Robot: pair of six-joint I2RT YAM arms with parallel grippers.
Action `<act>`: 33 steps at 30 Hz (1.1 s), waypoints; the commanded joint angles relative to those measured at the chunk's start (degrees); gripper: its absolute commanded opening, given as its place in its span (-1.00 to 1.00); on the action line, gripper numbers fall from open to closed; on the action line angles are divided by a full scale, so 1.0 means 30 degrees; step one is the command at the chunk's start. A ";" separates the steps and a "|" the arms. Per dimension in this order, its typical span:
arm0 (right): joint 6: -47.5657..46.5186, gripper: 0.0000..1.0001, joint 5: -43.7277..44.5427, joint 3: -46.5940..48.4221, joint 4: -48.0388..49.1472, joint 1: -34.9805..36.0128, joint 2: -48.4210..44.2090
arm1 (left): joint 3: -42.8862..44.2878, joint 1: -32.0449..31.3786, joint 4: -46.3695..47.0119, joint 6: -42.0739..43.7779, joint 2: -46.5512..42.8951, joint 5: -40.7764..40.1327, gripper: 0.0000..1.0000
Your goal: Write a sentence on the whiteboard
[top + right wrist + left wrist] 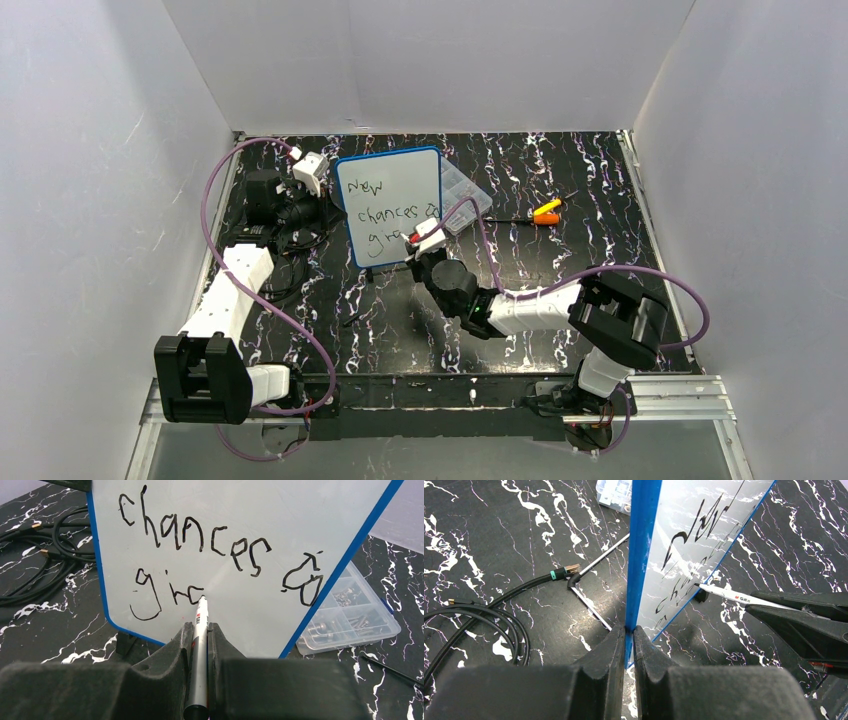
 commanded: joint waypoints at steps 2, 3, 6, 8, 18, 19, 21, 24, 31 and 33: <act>-0.0402 -0.97 0.0359 0.0544 0.1409 -0.0114 -0.0644 | -0.0104 -0.0074 0.0293 -0.0019 -0.0267 0.0624 -1.00; -0.0380 -0.97 0.0299 0.0411 0.1487 -0.0114 -0.0763 | -0.0101 -0.0079 0.0315 -0.0009 -0.0288 0.0616 -1.00; -0.0201 -0.97 -0.0042 -0.0062 0.1656 -0.0114 -0.1553 | -0.0104 -0.0059 0.0293 -0.0021 -0.0267 0.0600 -1.00; -0.0203 -0.97 -0.0100 -0.0181 0.1687 -0.0114 -0.1756 | -0.0101 -0.0066 0.0298 -0.0009 -0.0247 0.0613 -1.00; -0.0366 -0.97 0.0467 0.0227 0.1778 -0.0114 -0.0805 | -0.0130 -0.0059 0.0293 -0.0020 -0.0267 0.0619 -1.00; -0.0365 -0.97 0.0569 0.0203 0.1757 -0.0129 -0.0784 | -0.0130 -0.0059 0.0293 -0.0005 -0.0255 0.0608 -1.00; -0.0364 -0.97 0.0796 0.0153 0.1609 -0.0114 -0.0721 | -0.0104 -0.0063 0.0293 -0.0015 -0.0273 0.0619 -1.00; -0.0177 -0.97 0.0971 0.0003 0.1348 -0.0129 -0.0707 | -0.0127 -0.0074 0.0300 -0.0008 -0.0293 0.0611 -1.00; 0.0202 -0.97 0.1148 -0.0342 0.0463 -0.0118 -0.0621 | -0.0130 -0.0074 0.0293 -0.0016 -0.0301 0.0640 -1.00; 0.0221 -0.97 0.1186 -0.0480 0.0231 -0.0121 -0.0645 | -0.0132 -0.0059 0.0308 -0.0025 -0.0304 0.0637 -1.00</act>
